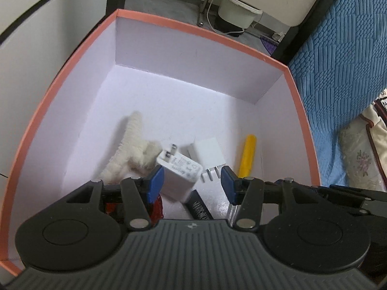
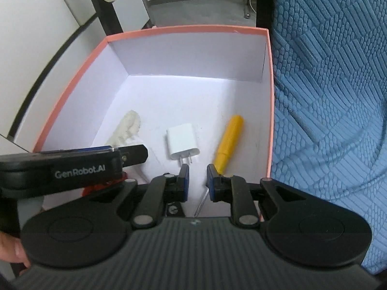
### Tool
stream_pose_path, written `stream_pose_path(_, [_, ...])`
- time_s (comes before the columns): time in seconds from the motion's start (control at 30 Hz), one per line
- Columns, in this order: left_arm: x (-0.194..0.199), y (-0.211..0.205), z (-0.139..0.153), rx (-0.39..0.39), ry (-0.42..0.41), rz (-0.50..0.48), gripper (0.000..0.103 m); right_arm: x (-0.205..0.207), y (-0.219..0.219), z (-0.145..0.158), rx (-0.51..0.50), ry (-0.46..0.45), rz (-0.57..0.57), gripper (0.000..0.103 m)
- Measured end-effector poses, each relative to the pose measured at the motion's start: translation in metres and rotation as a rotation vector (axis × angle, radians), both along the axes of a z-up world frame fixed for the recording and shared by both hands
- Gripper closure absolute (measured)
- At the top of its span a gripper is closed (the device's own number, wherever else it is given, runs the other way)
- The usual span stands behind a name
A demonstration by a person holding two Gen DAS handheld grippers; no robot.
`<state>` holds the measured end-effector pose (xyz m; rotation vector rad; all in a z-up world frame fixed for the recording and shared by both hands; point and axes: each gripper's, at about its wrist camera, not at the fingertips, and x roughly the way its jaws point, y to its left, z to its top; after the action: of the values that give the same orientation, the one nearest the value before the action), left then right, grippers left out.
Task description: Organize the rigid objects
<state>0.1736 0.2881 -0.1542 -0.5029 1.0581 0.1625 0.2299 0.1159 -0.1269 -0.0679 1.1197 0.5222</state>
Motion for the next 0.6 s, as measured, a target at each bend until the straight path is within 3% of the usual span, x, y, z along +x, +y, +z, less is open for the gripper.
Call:
stream_pose_path(0.17, [-0.008,-0.003,0.026,0.022,-0.038,0.007,0.046,0.001,-0.009,0.025,0.046,-0.023,0.000,0.083])
stream_pose_path(0.6, [-0.056,-0.027,0.125,0.128,-0.198,0.067,0.042,-0.021,-0.050,0.112,0.165,-0.185,0.062,0.083])
